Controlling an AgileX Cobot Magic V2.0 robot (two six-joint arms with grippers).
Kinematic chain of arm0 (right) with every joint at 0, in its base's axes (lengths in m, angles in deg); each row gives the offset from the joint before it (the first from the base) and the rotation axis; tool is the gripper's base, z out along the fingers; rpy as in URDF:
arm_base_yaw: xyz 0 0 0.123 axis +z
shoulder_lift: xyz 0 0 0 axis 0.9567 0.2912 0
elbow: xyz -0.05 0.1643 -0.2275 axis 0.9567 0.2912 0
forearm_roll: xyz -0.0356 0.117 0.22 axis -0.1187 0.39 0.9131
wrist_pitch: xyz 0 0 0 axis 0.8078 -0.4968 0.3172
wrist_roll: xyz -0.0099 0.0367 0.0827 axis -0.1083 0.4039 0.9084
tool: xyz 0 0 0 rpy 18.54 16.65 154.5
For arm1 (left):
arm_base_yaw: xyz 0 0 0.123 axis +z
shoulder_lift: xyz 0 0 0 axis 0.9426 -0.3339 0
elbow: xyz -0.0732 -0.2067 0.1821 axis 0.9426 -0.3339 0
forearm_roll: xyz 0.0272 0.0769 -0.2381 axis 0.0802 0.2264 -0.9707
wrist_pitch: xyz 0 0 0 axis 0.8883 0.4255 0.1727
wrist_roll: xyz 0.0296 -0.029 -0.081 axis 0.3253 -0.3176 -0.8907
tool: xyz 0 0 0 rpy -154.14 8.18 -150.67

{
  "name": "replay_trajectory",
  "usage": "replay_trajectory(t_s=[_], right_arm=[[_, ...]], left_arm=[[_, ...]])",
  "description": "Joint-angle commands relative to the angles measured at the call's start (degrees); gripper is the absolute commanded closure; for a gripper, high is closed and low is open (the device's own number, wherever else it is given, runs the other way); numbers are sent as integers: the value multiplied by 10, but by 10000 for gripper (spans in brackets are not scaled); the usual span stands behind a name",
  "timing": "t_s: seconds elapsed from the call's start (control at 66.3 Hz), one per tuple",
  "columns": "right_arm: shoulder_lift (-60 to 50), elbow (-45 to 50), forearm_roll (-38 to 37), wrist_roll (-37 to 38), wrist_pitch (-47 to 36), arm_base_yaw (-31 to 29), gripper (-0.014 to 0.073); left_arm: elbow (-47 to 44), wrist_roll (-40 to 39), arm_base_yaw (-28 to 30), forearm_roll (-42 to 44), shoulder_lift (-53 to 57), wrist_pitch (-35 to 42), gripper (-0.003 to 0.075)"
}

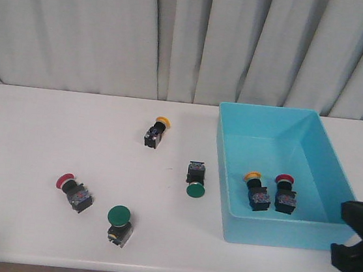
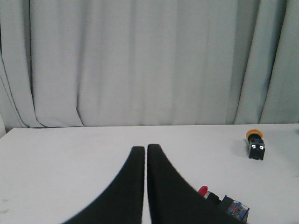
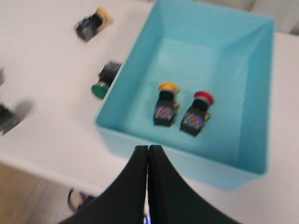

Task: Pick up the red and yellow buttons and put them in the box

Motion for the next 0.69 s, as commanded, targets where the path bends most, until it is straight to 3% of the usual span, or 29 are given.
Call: replay_trajectory(t_s=[0.0,0.166,0.302,0.679], right_arm=[[-64,57,-10,3,-154,-55,601],[-218,216,-4,3,-346,-127,601],[-315,317,-1,3,-424,-142,601],[-421,392,2,2,-410,-156,601]], left_arm=[[-16,0,-3,-1,9,43,728],[-16,0,-2,-1,9,43,728],[-16,0,-2,-1,9,43,728],[-16,-1,-2,-1,9,43,728]])
